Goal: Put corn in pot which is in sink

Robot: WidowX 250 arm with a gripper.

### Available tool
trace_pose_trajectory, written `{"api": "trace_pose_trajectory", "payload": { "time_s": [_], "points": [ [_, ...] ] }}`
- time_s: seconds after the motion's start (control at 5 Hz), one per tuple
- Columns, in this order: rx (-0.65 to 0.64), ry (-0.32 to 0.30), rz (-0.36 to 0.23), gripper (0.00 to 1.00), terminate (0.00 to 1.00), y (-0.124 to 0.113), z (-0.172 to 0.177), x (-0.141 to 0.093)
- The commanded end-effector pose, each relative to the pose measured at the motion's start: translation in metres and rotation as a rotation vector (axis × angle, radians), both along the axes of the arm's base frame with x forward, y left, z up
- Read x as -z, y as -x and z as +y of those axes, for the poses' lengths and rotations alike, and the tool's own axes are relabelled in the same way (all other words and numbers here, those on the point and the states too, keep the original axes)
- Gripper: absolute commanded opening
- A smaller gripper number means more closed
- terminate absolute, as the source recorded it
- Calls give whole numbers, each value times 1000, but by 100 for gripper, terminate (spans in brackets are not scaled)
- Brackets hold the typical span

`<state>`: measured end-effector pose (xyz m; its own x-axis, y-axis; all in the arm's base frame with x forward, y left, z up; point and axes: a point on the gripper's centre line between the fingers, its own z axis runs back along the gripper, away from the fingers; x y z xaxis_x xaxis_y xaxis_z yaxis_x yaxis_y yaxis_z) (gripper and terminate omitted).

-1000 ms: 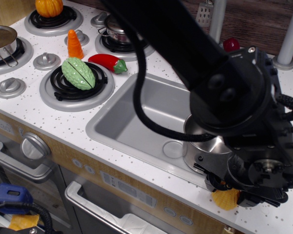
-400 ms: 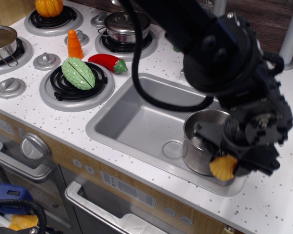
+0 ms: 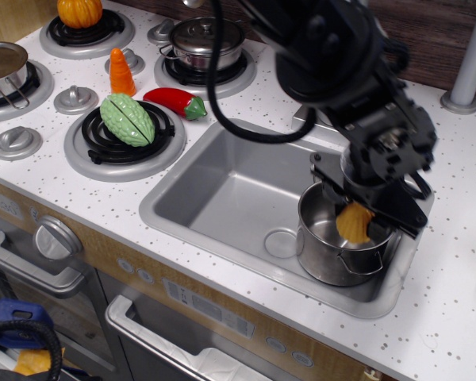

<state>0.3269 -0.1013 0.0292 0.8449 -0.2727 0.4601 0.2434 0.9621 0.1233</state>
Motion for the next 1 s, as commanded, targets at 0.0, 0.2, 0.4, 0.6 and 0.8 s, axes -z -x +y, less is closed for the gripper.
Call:
{"api": "trace_pose_trajectory", "payload": {
  "time_s": [0.0,0.2,0.4,0.6,0.8],
  "points": [
    [71,17,-112,100,0,-19,14,-9],
    [83,22,-120,100,0,-22,16,-8],
    [86,29,-122,100,0,-22,17,-7],
    [66,55,-117,100,0,-20,16,-4],
    [32,72,-124,100,100,-17,12,0]
  ]
}}
